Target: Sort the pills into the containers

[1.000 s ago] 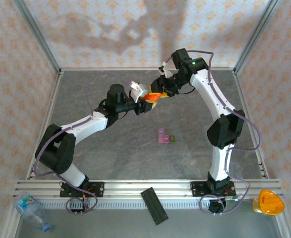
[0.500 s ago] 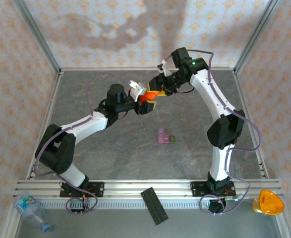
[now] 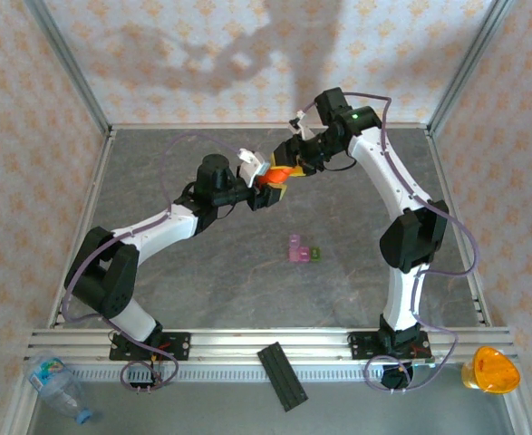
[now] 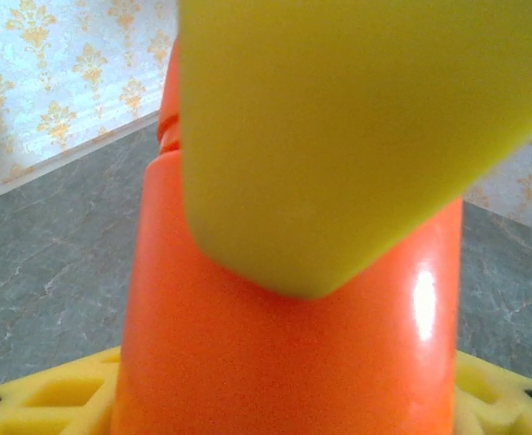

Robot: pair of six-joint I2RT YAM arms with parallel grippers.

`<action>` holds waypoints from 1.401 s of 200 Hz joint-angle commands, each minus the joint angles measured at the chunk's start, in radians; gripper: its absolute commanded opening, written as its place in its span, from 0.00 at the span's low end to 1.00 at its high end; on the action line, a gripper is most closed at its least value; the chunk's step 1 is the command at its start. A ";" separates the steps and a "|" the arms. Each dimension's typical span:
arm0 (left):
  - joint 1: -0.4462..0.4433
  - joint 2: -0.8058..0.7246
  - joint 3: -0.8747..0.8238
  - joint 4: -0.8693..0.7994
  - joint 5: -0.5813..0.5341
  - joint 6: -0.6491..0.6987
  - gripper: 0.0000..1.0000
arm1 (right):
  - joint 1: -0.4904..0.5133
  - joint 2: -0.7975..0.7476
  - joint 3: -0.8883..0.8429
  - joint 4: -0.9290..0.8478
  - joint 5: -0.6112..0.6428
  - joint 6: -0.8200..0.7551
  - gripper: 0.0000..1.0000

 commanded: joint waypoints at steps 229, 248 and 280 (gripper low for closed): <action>0.000 0.026 0.070 -0.052 -0.025 -0.021 0.00 | -0.099 -0.362 -0.399 0.560 0.301 0.447 0.86; -0.001 0.028 0.073 -0.055 -0.016 -0.020 0.00 | -0.073 -0.354 -0.398 0.556 0.310 0.451 0.85; 0.000 0.032 0.085 -0.073 0.005 -0.018 0.00 | -0.050 -0.354 -0.415 0.568 0.325 0.461 0.84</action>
